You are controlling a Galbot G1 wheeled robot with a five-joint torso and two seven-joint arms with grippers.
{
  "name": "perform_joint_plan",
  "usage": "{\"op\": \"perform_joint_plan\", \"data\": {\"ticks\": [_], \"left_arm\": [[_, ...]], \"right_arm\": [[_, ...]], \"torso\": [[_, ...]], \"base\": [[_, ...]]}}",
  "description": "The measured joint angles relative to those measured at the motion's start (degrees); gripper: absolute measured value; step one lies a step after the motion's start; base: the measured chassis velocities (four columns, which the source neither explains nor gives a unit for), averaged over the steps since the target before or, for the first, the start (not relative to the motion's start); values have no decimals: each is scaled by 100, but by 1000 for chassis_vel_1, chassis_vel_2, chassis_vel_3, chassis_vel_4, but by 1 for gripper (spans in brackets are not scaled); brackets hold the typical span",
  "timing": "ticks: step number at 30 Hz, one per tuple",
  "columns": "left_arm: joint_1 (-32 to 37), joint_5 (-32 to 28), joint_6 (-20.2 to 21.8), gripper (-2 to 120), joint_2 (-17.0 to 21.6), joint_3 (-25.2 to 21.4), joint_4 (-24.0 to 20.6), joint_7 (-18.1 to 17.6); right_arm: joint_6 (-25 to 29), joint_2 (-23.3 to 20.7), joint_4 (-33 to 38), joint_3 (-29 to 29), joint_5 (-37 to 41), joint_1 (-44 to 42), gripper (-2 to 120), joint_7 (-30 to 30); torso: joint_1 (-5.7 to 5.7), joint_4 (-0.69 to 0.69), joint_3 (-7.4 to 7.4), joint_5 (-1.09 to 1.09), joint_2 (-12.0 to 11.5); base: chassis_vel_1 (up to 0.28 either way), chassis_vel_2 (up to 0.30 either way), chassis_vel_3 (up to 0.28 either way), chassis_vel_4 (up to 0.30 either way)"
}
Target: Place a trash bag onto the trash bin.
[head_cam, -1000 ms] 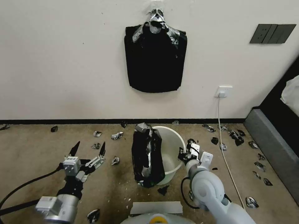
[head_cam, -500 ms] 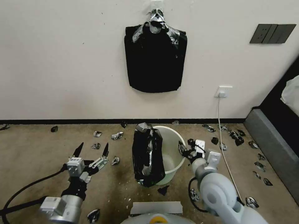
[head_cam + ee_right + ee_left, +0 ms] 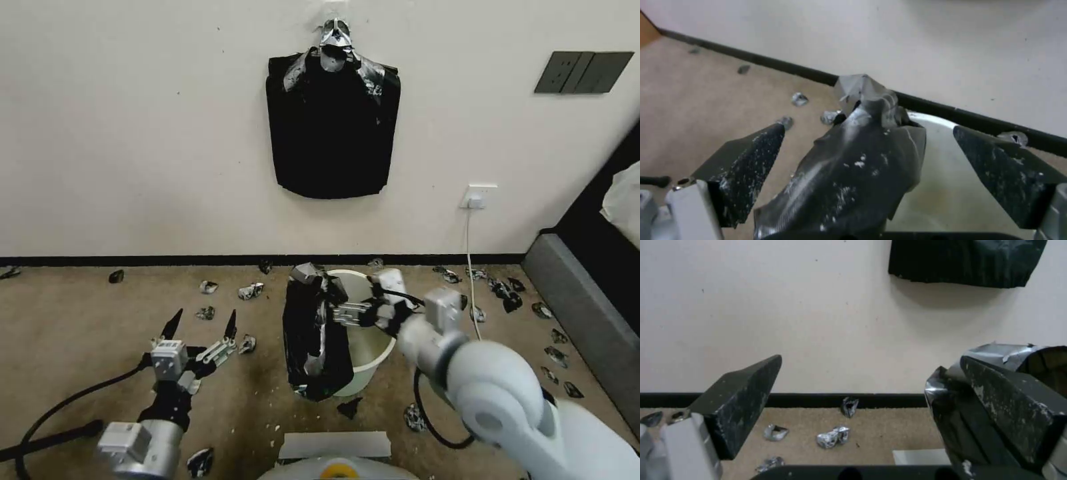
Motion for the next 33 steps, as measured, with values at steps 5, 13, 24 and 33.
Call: {"op": "perform_joint_plan", "data": {"ticks": [5,13,24,33], "left_arm": [[0,48,46,100,-21,-1,-40,-21],[-58,95,156,100,14,-6,-77,-94],[-158,52,155,100,98,57,-88,-88],[-239,37,196,100,214,130,-84,-101]], "right_arm": [[-193,162,-157,-463,161,492,100,509],[-574,668,-591,-1514,-275,1095,94,1262],[-571,477,-817,-1937,-1035,1194,55,1151],[-562,348,-846,-1972,-894,1211,23,1506]], "torso": [[0,-1,0,0,0],[0,-1,0,0,0],[0,-2,0,0,0],[0,-1,0,0,0]], "base": [[0,0,0,0],[0,0,0,0],[0,0,0,0],[0,0,0,0]]}}
